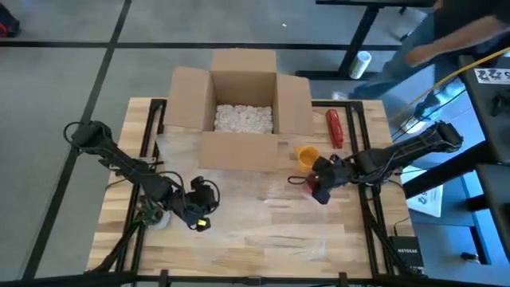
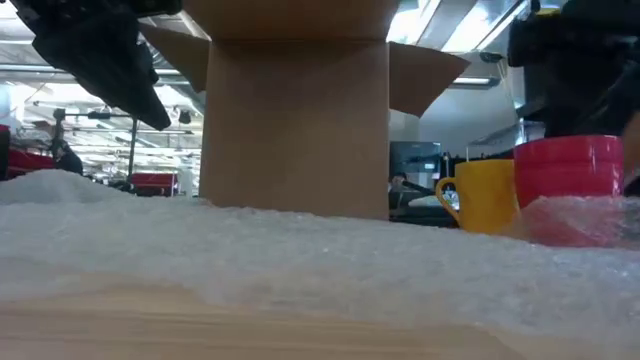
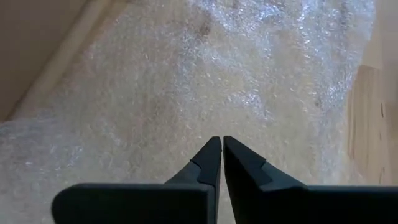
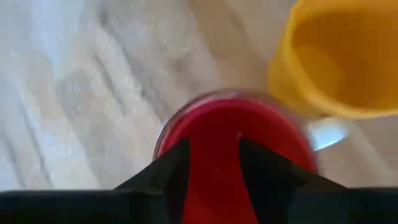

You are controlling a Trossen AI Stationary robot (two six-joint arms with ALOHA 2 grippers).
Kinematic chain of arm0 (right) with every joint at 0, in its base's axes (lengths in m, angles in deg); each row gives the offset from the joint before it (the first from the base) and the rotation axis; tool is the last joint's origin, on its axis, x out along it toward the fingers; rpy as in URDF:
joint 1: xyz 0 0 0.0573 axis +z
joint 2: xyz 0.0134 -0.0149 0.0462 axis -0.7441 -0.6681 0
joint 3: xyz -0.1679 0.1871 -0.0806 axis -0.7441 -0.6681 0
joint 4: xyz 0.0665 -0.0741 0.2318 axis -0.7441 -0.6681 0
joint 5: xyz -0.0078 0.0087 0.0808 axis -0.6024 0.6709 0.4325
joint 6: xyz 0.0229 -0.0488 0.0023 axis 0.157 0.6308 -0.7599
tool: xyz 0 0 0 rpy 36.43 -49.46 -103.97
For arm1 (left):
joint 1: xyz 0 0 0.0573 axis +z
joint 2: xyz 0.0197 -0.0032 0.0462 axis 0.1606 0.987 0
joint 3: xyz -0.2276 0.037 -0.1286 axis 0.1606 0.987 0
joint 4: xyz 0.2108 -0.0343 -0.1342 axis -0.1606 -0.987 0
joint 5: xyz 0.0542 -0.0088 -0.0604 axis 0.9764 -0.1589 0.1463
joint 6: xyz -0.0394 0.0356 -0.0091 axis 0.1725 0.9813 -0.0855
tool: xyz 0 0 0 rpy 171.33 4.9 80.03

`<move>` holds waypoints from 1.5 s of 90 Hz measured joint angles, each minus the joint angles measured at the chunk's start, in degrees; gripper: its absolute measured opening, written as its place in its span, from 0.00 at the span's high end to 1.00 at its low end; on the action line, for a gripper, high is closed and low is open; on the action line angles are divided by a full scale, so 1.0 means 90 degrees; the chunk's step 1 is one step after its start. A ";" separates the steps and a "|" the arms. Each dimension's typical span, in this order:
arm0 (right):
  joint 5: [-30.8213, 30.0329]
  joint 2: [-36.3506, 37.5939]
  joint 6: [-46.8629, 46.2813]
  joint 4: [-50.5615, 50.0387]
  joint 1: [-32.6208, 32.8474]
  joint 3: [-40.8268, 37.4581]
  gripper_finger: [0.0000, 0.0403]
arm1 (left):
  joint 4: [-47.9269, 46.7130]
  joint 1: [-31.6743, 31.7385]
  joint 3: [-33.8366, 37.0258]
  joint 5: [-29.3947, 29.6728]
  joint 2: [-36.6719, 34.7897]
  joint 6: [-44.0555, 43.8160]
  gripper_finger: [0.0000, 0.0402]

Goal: Wrap mug
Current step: Put the red mug on the bubble wrap

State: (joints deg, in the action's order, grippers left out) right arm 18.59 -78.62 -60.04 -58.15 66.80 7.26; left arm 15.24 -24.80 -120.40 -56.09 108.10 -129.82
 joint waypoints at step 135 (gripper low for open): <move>0.1345 -0.1129 0.0006 -0.1630 0.0007 0.1492 0.99 | -0.0250 -0.0058 -0.0002 0.0002 0.0002 0.0141 1.00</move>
State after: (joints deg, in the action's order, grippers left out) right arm 30.69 -88.78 -59.98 -72.82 66.87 20.69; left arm 13.00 -25.32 -120.43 -56.07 108.12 -128.56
